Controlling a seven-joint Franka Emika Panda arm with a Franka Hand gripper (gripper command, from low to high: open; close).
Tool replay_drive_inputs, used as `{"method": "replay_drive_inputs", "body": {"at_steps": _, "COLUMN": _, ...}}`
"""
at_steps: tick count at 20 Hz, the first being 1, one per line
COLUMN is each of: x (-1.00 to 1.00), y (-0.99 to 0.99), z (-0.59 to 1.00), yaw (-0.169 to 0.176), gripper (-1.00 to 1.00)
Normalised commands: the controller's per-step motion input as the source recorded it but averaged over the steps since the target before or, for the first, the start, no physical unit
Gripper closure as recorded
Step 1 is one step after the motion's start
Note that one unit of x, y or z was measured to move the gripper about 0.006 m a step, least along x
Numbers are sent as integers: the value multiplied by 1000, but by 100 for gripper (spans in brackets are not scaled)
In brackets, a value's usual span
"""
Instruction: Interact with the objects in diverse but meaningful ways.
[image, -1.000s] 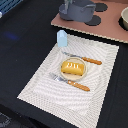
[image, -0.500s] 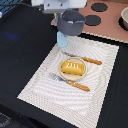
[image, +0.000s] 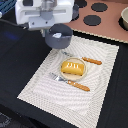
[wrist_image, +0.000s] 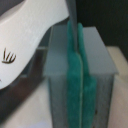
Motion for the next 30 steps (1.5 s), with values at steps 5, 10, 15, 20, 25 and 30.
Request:
{"method": "replay_drive_inputs", "body": {"at_steps": 5, "x": -229, "y": -455, "z": -538, "yaw": 114, "gripper": 100}}
{"method": "replay_drive_inputs", "body": {"at_steps": 10, "x": -96, "y": -331, "z": -471, "yaw": 123, "gripper": 100}}
{"method": "replay_drive_inputs", "body": {"at_steps": 15, "x": -42, "y": -42, "z": -414, "yaw": 109, "gripper": 100}}
{"method": "replay_drive_inputs", "body": {"at_steps": 20, "x": -97, "y": -107, "z": -183, "yaw": 53, "gripper": -100}}
{"method": "replay_drive_inputs", "body": {"at_steps": 25, "x": -6, "y": -126, "z": 984, "yaw": -18, "gripper": -100}}
{"method": "replay_drive_inputs", "body": {"at_steps": 30, "x": -55, "y": -75, "z": 1000, "yaw": -16, "gripper": -100}}
